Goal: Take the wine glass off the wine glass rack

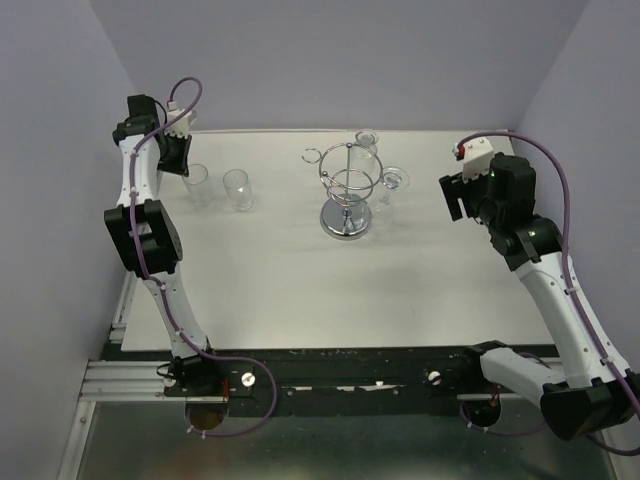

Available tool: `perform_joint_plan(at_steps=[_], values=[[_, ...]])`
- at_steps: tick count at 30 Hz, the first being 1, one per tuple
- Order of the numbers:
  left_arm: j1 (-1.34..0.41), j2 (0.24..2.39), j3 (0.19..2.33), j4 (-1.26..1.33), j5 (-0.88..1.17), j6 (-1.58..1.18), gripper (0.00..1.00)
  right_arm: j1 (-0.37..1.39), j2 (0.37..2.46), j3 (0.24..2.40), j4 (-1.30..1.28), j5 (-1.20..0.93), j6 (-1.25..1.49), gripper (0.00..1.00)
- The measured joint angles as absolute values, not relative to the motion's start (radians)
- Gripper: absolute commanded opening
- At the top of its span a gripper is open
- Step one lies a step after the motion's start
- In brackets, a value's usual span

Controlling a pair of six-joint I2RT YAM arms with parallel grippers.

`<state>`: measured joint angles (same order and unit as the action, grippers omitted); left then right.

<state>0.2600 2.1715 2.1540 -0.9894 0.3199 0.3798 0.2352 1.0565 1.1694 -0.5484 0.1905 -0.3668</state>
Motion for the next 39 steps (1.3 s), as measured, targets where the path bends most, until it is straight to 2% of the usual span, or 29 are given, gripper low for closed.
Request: perform_joint_plan(at_steps=[6, 20, 25, 27, 33, 39], values=[[0.246, 2.168, 2.041, -0.959, 0.332, 0.36, 0.0, 0.229, 1.057, 1.169, -0.551, 0.175, -0.357, 0.85], [0.218, 2.161, 2.018, -0.905, 0.347, 0.305, 0.01, 0.223, 1.066, 1.169, -0.579, 0.162, -0.344, 0.85], [0.215, 2.16, 2.011, -0.891, 0.348, 0.304, 0.35, 0.211, 1.059, 1.169, -0.58, 0.161, -0.34, 0.85], [0.216, 2.16, 2.006, -0.888, 0.349, 0.299, 0.44, 0.208, 1.055, 1.169, -0.58, 0.158, -0.34, 0.85], [0.216, 2.141, 1.993, -0.893, 0.34, 0.286, 0.57, 0.207, 1.053, 1.169, -0.58, 0.144, -0.34, 0.85], [0.216, 2.033, 1.993, -0.9, 0.325, 0.28, 0.68, 0.207, 1.053, 1.169, -0.58, 0.13, -0.333, 0.85]])
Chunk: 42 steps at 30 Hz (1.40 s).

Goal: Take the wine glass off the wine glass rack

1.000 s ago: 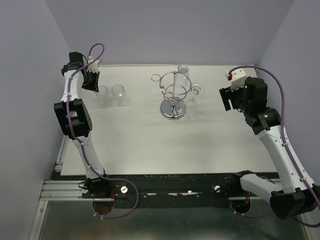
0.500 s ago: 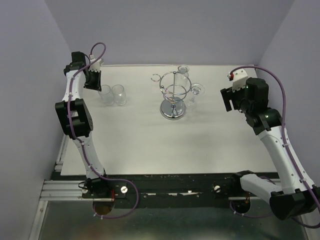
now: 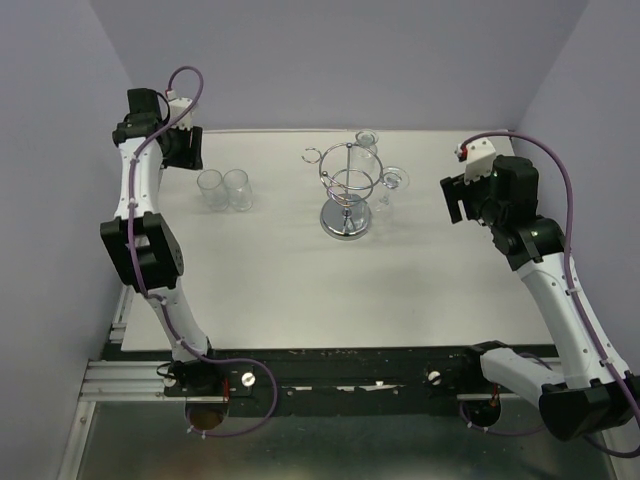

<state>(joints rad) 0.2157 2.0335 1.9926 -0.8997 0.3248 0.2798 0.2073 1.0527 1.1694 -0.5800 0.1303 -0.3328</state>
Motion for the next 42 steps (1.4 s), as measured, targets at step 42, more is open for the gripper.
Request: perform_joint_plan(at_steps=[42], values=[[-0.36, 1.446, 1.549, -0.555, 0.69, 0.262, 0.78, -0.262, 1.18, 0.969, -0.377, -0.92, 0.028, 1.0]])
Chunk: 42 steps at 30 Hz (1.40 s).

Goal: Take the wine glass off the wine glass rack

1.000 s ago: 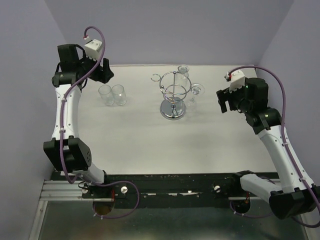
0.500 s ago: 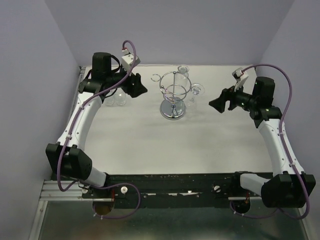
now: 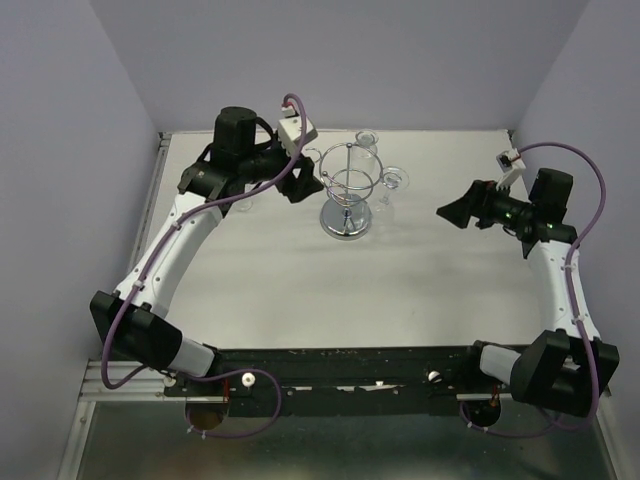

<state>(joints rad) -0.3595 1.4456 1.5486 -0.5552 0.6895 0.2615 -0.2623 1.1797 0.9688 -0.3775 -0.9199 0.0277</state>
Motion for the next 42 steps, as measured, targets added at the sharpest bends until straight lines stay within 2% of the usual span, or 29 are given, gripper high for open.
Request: perform_joint_plan(at_steps=[4, 9, 13, 17, 22, 31, 36, 42], values=[[-0.417, 1.438, 1.517, -0.473, 0.64, 0.237, 0.8, -0.262, 1.193, 1.003, -0.435, -0.893, 0.018, 1.0], [-0.455, 1.381, 1.395, -0.395, 0.62, 0.242, 0.81, -0.262, 1.266, 1.148, -0.522, -0.873, -0.044, 0.99], [-0.474, 1.325, 1.311, -0.34, 0.596, 0.298, 0.81, -0.262, 1.317, 1.254, -0.498, -0.868, -0.072, 0.93], [-0.49, 1.316, 1.302, -0.342, 0.554, 0.362, 0.81, -0.262, 1.383, 1.257, -0.481, -0.977, -0.197, 0.84], [-0.493, 1.321, 1.303, -0.399, 0.473, 0.462, 0.82, -0.261, 1.458, 1.153, -0.434, -1.124, -0.344, 0.83], [-0.502, 1.365, 1.344, -0.498, 0.325, 0.535, 0.82, -0.208, 1.397, 0.886, -0.087, -1.143, -0.517, 0.79], [-0.514, 1.443, 1.414, -0.524, 0.274, 0.532, 0.82, -0.165, 1.444, 0.839, 0.175, -1.145, -0.475, 0.77], [-0.516, 1.469, 1.454, -0.553, 0.21, 0.543, 0.82, -0.031, 1.53, 0.796, 0.501, -1.147, -0.326, 0.76]])
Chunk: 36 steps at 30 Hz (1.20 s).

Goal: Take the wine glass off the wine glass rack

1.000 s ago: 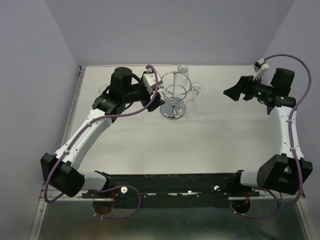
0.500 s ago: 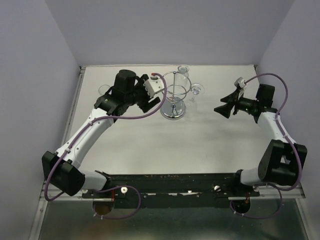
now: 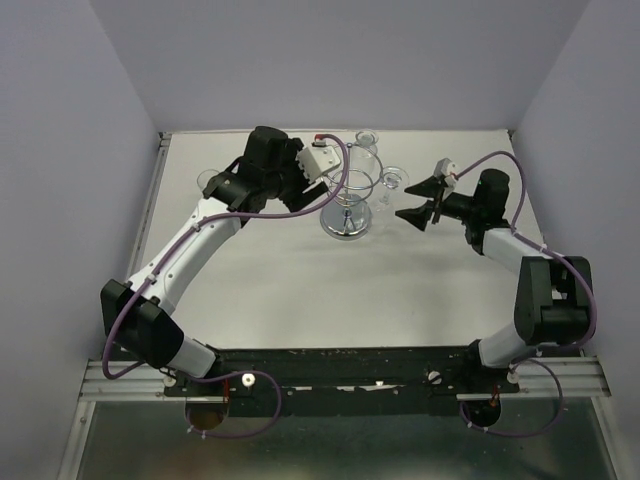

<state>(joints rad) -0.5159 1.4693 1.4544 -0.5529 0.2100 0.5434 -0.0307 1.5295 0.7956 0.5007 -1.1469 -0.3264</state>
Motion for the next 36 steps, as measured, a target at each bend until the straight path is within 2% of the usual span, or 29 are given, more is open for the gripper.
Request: perform_joint_plan(at_steps=[7, 19, 27, 36], values=[[-0.517, 1.468, 1.474, -0.598, 0.192, 0.572, 0.82, 0.05, 1.578, 0.802, 0.652, -1.142, -0.229, 0.74], [-0.517, 1.468, 1.474, -0.608, 0.192, 0.579, 0.82, 0.066, 1.625, 0.886, 0.671, -1.12, -0.157, 0.64], [-0.517, 1.46, 1.457, -0.599, 0.191, 0.578, 0.82, 0.083, 1.625, 0.895, 0.649, -1.104, -0.157, 0.55], [-0.518, 1.454, 1.431, -0.59, 0.191, 0.577, 0.82, 0.085, 1.625, 0.895, 0.642, -1.077, -0.086, 0.38]])
